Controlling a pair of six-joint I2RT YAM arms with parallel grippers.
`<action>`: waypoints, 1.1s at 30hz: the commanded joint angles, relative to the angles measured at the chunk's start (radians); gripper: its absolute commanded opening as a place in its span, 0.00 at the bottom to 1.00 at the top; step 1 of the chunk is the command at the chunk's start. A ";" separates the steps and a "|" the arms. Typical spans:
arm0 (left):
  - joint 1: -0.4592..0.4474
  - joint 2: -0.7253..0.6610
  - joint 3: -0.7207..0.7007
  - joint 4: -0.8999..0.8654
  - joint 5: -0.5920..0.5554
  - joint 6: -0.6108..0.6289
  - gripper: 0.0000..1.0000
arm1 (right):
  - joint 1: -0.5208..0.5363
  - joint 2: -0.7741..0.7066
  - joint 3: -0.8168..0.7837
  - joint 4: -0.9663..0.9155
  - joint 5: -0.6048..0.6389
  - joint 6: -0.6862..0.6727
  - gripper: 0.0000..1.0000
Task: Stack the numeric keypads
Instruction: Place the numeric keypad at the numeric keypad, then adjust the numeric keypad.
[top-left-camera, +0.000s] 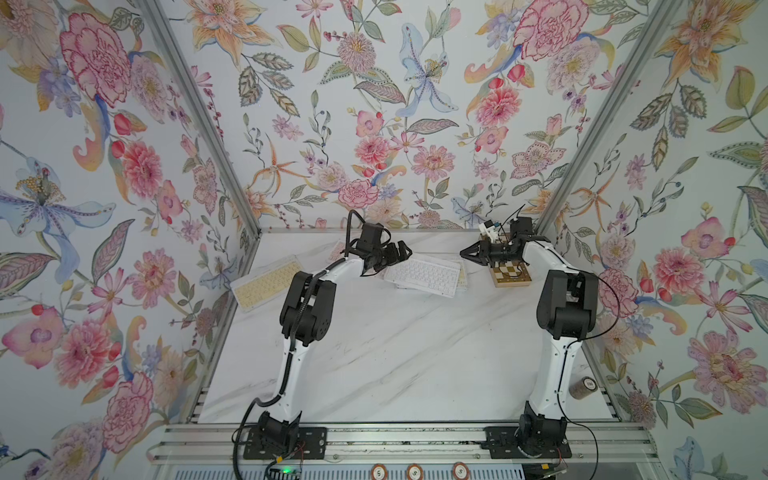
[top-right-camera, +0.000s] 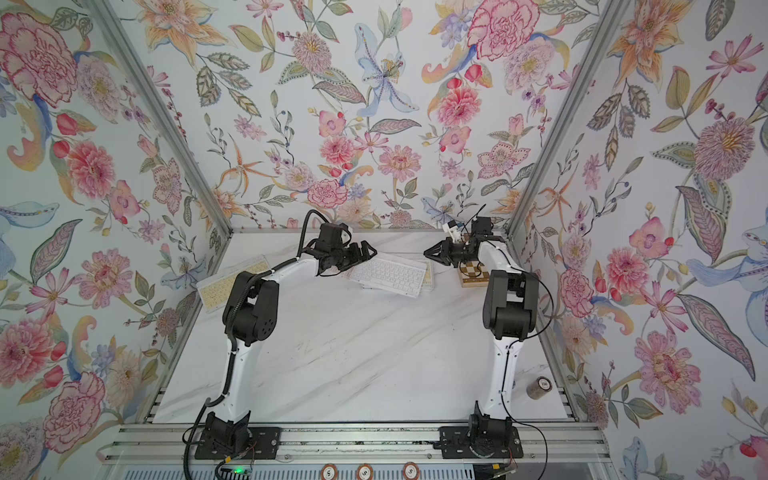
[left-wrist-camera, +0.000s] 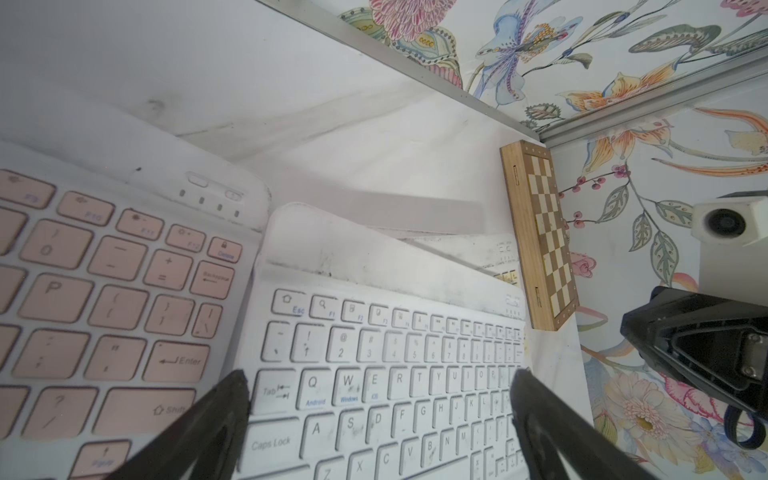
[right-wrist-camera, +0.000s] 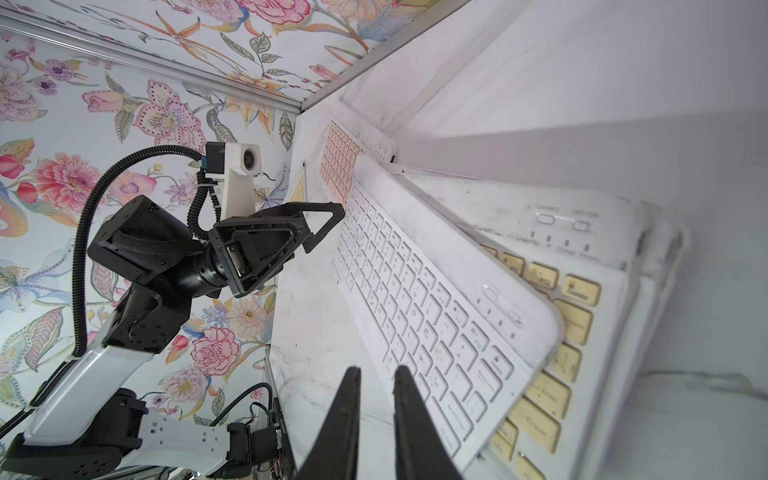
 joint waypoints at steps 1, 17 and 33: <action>0.022 -0.040 0.020 -0.117 -0.046 0.060 0.99 | -0.013 0.022 0.022 -0.006 0.031 0.004 0.24; 0.039 0.006 0.015 -0.110 -0.020 0.050 0.99 | 0.090 -0.274 -0.311 0.027 0.469 0.073 0.95; 0.001 -0.006 -0.021 -0.095 -0.006 0.042 0.99 | 0.380 -0.501 -0.696 0.095 1.009 0.089 0.99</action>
